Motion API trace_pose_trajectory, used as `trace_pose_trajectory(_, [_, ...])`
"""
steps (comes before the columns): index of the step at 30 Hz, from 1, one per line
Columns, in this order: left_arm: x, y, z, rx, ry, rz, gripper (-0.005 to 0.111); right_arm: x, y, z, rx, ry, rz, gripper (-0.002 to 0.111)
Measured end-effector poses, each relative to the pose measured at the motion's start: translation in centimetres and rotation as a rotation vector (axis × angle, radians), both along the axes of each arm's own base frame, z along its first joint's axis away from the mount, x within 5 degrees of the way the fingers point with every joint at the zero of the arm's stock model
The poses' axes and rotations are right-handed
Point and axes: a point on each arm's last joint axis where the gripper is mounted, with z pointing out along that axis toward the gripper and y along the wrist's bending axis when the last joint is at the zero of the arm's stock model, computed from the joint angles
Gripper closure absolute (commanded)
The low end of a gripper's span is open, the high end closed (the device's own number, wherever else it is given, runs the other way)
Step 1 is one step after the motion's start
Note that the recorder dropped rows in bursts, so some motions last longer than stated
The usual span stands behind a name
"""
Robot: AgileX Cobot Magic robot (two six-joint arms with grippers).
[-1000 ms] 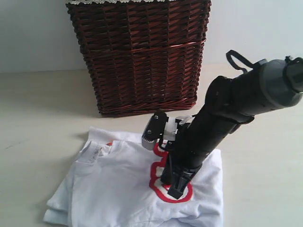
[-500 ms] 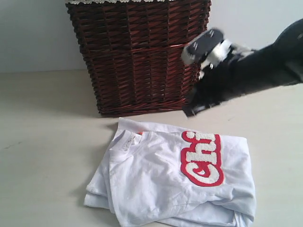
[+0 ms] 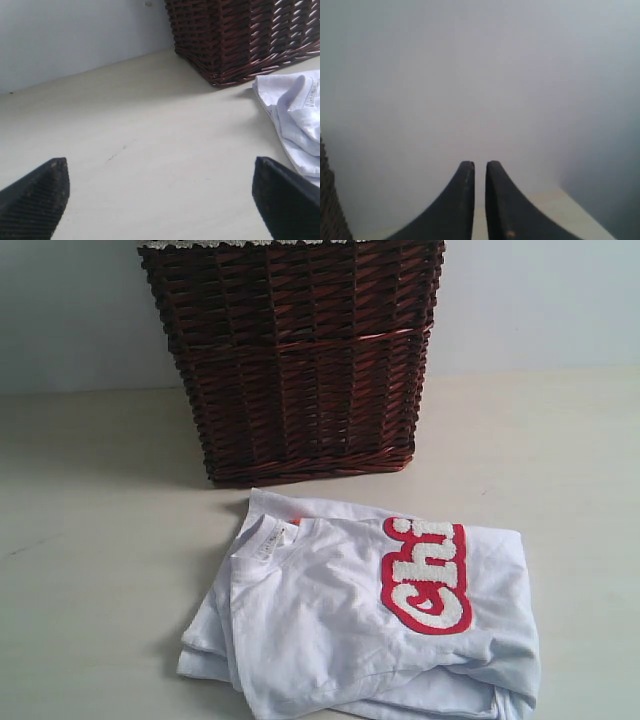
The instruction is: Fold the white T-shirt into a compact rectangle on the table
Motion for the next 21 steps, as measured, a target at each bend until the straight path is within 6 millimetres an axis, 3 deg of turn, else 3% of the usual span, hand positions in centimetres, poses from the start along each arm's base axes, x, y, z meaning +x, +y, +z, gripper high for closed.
trace_pose_trajectory(1, [0.0, 0.0, 0.0, 0.0, 0.0, 0.0, 0.013, -0.9, 0.1, -0.9, 0.004, 0.022, 0.013, 0.098])
trace_pose_trajectory(4, [0.0, 0.0, 0.0, 0.0, 0.0, 0.0, 0.013, -4.2, 0.4, -6.0, 0.039, 0.135, 0.038, 0.098])
trace_pose_trajectory(9, [0.0, 0.0, 0.0, 0.0, 0.0, 0.0, 0.013, -5.9, 0.7, -10.6, 0.07, 0.238, 0.039, 0.098])
trace_pose_trajectory(12, [0.0, 0.0, 0.0, 0.0, 0.0, 0.0, 0.013, -6.4, 0.6, -11.6, 0.077, 0.253, 0.023, 0.098])
trace_pose_trajectory(21, [0.0, 0.0, 0.0, 0.0, 0.0, 0.0, 0.013, -6.4, 0.9, -12.0, 0.088, 0.284, 0.057, 0.098])
